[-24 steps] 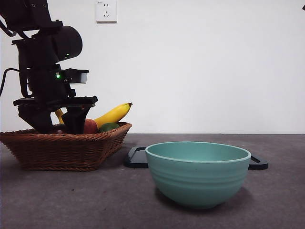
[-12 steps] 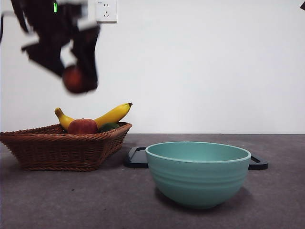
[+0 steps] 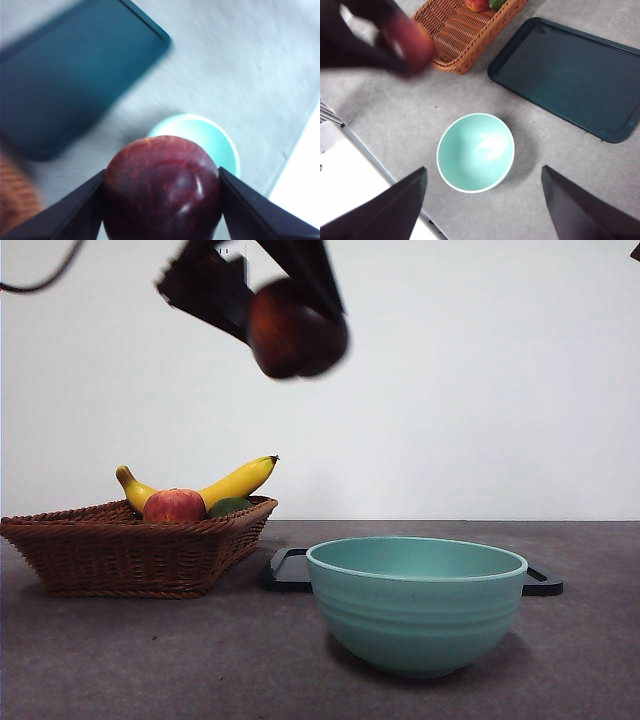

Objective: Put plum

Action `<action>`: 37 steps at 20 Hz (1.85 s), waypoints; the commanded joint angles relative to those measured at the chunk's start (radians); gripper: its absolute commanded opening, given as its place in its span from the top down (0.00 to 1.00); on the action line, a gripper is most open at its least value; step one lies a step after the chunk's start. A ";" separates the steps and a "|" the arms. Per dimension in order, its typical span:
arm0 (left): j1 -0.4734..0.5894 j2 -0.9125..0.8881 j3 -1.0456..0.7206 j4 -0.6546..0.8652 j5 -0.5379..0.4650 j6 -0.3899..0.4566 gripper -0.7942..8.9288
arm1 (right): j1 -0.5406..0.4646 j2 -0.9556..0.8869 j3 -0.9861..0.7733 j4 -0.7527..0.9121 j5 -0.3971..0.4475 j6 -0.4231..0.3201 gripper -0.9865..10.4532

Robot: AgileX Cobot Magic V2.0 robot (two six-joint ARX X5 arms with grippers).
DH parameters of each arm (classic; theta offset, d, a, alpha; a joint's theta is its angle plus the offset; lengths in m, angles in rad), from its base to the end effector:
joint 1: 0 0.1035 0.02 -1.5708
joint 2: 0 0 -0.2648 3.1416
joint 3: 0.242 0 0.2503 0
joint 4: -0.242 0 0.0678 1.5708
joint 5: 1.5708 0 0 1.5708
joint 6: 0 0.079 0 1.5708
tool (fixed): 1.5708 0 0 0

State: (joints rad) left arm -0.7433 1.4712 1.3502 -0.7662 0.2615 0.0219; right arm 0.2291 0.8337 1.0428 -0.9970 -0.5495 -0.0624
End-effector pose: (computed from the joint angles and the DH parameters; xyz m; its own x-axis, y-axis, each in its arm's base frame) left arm 0.2315 -0.2405 0.2855 0.2742 -0.6032 -0.7489 0.7863 0.5891 -0.1866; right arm 0.1490 0.0771 0.3129 0.4672 0.6452 -0.6045 -0.5944 0.7354 0.3255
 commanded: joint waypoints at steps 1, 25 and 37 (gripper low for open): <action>-0.051 0.075 0.019 0.014 0.002 0.025 0.64 | 0.004 0.008 0.019 0.010 0.000 0.005 0.59; -0.210 0.428 0.019 0.134 -0.112 0.123 0.50 | 0.004 0.008 0.019 0.010 0.000 0.005 0.59; -0.196 0.332 0.151 0.072 -0.112 0.115 0.50 | 0.004 0.008 0.019 0.013 0.000 0.002 0.59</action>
State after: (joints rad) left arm -0.9333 1.8023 1.4765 -0.6949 0.1532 0.1333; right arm 0.2291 0.8337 1.0428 -0.9939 -0.5495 -0.0628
